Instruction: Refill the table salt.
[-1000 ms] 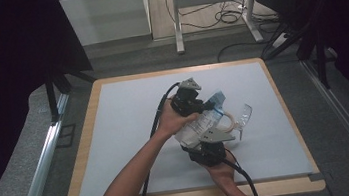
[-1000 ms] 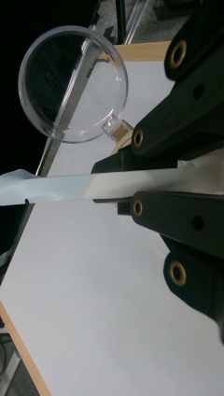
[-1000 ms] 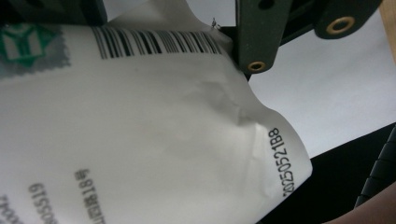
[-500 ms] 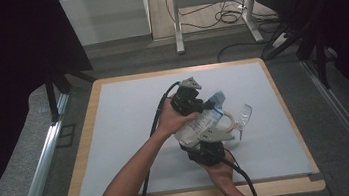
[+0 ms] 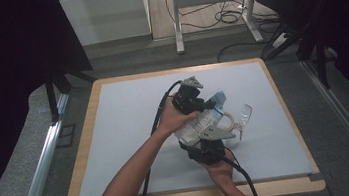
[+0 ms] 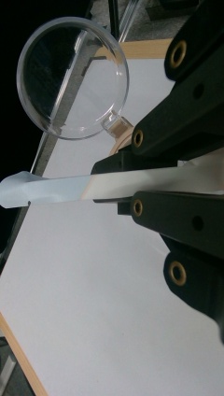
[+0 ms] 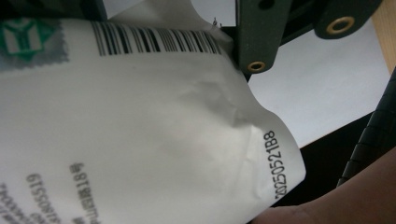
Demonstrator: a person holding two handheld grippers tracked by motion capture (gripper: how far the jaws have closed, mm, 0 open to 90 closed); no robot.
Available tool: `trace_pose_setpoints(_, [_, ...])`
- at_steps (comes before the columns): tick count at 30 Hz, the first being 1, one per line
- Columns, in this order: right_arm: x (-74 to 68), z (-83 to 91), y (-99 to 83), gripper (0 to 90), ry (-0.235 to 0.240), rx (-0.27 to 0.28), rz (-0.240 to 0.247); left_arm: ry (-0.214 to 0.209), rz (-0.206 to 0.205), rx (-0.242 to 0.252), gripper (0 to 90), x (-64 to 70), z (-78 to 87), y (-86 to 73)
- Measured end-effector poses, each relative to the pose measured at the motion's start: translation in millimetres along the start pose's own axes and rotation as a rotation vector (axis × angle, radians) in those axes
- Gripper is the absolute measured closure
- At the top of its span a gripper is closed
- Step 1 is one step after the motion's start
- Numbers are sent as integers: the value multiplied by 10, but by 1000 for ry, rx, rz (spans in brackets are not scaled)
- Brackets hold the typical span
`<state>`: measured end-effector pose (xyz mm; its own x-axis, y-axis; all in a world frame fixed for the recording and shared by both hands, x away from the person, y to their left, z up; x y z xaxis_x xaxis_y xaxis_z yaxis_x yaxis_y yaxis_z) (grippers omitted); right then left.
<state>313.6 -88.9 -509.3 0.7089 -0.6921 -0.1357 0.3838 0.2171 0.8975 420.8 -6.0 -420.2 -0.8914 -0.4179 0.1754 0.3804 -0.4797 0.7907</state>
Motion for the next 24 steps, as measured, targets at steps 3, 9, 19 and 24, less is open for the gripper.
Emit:
trace_pose_setpoints(3, [4, 7, 5, 588, 1, 1, -2, 0, -3, -3, 897, 2, -6, 8])
trace_pose_setpoints(9, [4, 9, 7, 588, 6, 2, -5, 4, -5, -7, 897, 2, -8, 5])
trace_pose_setpoints(19, [-2, 16, 7, 588, 13, 2, 0, 3, -4, -7, 896, -4, 0, -2])
trace_pose_setpoints(24, [-2, 26, 15, 589, 19, 12, 0, -2, 1, -1, 897, -17, -5, -6])
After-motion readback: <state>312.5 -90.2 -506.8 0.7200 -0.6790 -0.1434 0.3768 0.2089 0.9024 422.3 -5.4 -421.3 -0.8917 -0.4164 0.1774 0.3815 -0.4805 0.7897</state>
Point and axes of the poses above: each handheld gripper's, and its own axes: z roughly backward along the jaws, y roughly out of its top, x roughly to its right, the point moved 2 cm from there along -z, roughly forward along the jaws, and after that the axes turned 2 degrees about -x, right-handed, at the moved point
